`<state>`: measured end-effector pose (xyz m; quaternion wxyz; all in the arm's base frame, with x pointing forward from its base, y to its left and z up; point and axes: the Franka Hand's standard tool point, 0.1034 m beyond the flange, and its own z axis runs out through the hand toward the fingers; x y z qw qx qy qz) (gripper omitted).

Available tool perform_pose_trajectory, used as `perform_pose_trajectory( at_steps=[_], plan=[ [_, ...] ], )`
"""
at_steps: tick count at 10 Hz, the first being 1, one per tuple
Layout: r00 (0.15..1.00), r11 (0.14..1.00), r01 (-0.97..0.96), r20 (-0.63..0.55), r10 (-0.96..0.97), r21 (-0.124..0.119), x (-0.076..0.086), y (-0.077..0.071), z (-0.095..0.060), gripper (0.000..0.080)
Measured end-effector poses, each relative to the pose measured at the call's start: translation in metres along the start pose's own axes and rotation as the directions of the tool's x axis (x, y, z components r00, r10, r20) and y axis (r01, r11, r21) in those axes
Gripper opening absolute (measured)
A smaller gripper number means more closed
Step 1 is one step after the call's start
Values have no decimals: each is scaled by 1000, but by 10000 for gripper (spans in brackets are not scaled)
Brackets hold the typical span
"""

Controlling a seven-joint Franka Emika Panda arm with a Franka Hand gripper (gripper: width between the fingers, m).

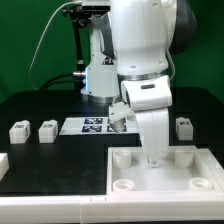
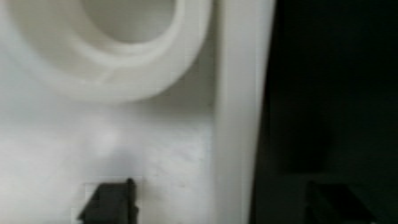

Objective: Assemble one leg

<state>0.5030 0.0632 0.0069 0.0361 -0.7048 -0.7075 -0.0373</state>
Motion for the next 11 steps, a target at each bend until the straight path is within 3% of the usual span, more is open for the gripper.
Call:
perform_pose_trajectory(
  at_steps=[1,2,6,8,10,11],
  plan=[
    [1000,1000,0,0,0,0,0,0,0,600],
    [1000,1000,0,0,0,0,0,0,0,634],
    [1000,1000,-1,0,1,-1,-1,0,0,649],
    [999,998,-52,13,53,-33,2,-1,-27,649],
    [979,978,-201,22,203,-59,22,-18,-51,649],
    [959,958,-280,21,282,-57,33,-30,-52,649]
  ],
)
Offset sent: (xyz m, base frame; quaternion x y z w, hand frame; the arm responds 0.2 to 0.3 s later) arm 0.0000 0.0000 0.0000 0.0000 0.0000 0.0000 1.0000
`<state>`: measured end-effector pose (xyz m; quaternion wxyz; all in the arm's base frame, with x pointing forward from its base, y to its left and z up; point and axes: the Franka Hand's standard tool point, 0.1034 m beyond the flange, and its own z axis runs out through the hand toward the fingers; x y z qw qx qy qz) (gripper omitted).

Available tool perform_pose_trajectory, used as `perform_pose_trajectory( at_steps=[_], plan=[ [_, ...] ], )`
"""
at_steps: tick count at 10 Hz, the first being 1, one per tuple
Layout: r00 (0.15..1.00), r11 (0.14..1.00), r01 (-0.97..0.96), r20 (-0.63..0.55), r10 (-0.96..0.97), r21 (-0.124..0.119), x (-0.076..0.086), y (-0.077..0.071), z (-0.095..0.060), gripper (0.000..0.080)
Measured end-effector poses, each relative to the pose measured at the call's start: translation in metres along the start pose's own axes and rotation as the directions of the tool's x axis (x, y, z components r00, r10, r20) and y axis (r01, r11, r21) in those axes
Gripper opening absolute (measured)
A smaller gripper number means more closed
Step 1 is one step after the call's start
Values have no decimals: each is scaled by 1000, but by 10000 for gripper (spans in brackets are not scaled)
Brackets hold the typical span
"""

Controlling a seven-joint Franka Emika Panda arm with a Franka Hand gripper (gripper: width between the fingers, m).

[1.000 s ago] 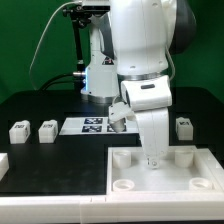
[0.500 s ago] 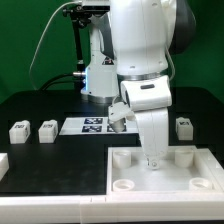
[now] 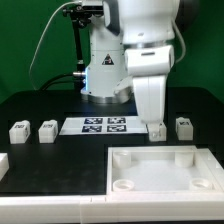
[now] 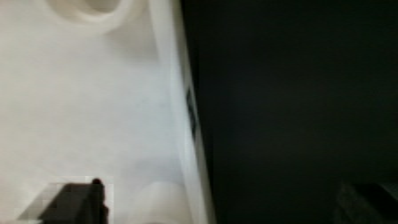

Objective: Assemble one leg

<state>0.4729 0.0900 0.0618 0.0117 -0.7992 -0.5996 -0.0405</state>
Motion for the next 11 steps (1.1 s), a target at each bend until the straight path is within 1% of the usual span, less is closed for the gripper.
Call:
perform_pose_trajectory(
  at_steps=[1,2,3,5,6,7,8,9,10,11],
  plan=[
    [981,981,-193,0,193,-1,13,-4,-5,649],
    [953,953,-302,-5,302,-6,23,-8,-7,649],
    [928,928,-373,-13,373,-8,29,-14,-5,649],
    [842,842,-539,-26,539,-2,31,-16,-4,649],
    [769,769,-639,-27,639,7,31,-17,-4,649],
    [744,745,-667,-27,667,9,32,-17,-4,649],
    [628,628,-778,-25,778,23,33,-20,-3,649],
    [448,447,-894,1,894,40,38,-37,1,649],
    [371,371,-928,18,928,42,44,-48,4,649],
    [246,244,-969,32,969,44,50,-54,7,649]
  ],
)
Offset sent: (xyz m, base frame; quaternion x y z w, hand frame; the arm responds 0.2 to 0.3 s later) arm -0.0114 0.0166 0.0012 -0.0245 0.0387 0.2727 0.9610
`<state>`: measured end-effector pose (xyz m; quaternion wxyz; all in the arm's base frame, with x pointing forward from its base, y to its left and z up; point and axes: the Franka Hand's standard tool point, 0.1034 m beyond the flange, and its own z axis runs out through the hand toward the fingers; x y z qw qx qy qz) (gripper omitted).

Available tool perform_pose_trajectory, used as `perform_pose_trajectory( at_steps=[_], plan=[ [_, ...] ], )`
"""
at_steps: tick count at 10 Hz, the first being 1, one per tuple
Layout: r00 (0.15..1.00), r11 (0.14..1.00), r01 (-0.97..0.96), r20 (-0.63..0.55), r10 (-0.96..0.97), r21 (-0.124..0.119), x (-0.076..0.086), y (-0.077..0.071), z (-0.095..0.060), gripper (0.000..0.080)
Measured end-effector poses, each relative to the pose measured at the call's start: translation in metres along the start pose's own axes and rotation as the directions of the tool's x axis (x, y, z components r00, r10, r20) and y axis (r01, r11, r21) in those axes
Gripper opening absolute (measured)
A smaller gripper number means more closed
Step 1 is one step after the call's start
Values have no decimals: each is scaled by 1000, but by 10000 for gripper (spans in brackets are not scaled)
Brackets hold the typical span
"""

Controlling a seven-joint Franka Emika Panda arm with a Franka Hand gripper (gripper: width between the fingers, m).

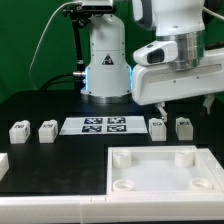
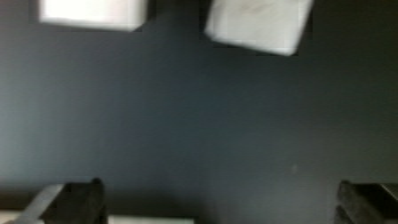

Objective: Assemble one leg

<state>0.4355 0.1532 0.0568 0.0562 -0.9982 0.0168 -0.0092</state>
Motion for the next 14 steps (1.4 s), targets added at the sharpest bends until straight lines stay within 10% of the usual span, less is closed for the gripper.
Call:
perform_pose_trajectory(
  at_steps=[3,10,14],
  plan=[
    [997,998,55,62,-54,-7,-1,3,0,649],
    [698,998,-5,715,46,-60,-23,-8,0,649],
    [652,995,-26,753,89,-95,-29,-12,16,649]
  ],
)
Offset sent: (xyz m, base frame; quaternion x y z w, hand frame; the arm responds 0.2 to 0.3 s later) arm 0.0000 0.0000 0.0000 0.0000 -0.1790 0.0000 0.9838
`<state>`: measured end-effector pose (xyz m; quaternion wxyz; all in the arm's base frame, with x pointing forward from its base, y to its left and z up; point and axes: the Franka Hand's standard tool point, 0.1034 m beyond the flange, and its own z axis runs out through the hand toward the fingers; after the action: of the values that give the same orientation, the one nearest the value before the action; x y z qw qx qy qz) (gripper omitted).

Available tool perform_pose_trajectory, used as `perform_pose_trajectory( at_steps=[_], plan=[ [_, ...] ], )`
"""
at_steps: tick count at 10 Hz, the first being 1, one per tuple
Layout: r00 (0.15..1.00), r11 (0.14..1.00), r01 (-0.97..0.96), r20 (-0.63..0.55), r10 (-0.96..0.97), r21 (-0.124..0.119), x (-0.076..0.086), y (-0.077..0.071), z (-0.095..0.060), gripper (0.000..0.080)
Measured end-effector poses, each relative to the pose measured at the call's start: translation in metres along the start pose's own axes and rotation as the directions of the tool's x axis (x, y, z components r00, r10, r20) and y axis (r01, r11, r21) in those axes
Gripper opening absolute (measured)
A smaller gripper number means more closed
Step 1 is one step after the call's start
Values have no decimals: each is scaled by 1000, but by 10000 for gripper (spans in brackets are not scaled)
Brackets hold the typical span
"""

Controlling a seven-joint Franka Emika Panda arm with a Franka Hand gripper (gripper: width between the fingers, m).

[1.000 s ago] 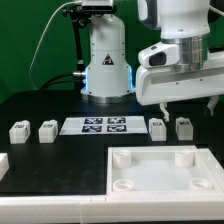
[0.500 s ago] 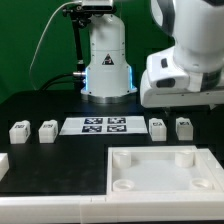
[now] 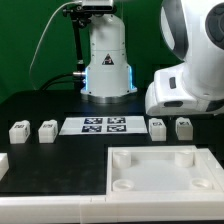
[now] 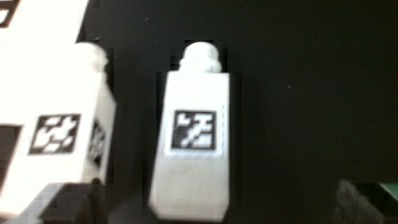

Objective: Assemble one leg

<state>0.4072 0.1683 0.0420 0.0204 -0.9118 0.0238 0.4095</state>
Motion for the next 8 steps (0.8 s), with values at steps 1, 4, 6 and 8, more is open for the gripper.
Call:
perform_pose_trajectory(
  at_steps=[1,4,6,8],
  plan=[
    [1000,1000,5,-11,-5,0,3,0,10,649],
    [1000,1000,-7,-14,7,-2,5,3,32,649],
    [1000,1000,-12,-11,12,-9,6,-2,39,649],
    [1000,1000,-11,-10,11,-9,6,-1,39,649]
  ],
)
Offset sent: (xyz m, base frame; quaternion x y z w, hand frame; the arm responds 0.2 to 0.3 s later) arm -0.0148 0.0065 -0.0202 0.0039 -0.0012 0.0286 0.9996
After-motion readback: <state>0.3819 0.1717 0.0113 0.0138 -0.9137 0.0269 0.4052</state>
